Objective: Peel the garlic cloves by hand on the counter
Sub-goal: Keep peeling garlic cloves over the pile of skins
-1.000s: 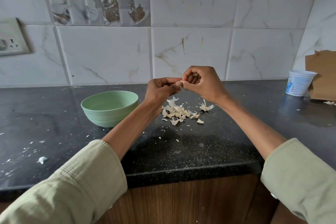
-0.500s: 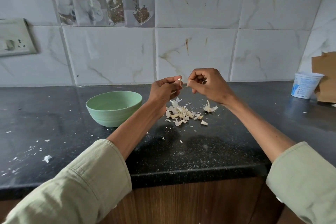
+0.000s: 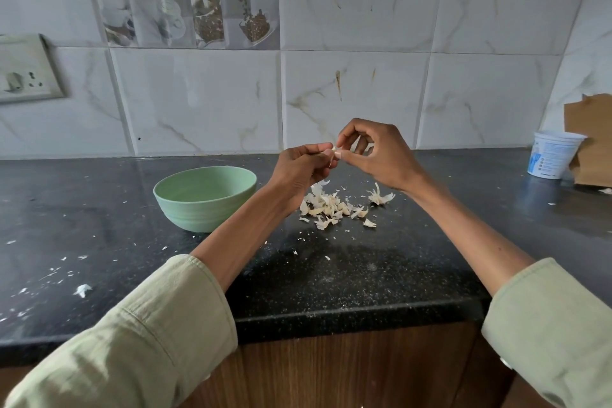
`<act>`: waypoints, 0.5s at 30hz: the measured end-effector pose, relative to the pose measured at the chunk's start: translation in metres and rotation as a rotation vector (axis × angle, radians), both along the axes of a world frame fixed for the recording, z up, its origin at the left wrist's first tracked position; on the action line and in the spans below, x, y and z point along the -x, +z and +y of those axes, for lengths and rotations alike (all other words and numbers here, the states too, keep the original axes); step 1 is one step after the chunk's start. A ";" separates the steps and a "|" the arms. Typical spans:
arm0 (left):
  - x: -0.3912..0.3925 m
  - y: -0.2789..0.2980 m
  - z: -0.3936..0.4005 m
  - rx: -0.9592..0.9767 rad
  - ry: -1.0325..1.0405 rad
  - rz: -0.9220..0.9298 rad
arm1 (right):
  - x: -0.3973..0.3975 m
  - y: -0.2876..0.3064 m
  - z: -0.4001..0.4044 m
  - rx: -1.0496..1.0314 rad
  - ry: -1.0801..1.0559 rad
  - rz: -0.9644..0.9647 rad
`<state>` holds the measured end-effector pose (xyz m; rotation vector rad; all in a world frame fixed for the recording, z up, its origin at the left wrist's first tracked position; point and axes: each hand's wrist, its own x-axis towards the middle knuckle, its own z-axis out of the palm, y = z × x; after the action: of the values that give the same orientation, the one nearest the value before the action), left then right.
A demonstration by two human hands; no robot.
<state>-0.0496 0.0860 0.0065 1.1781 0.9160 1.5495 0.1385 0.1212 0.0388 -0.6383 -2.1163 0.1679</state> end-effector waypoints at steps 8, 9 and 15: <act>0.001 -0.003 -0.003 -0.117 0.079 0.281 | -0.001 0.000 0.002 -0.032 -0.057 0.024; 0.000 -0.003 -0.003 -0.124 0.110 0.312 | -0.001 0.000 0.002 -0.034 -0.058 0.015; 0.001 -0.002 -0.002 -0.169 0.269 0.454 | 0.001 -0.002 -0.001 -0.057 -0.055 -0.046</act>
<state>-0.0501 0.0843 0.0049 1.6215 1.3024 1.6236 0.1372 0.1204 0.0366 -0.6713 -2.1370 0.0625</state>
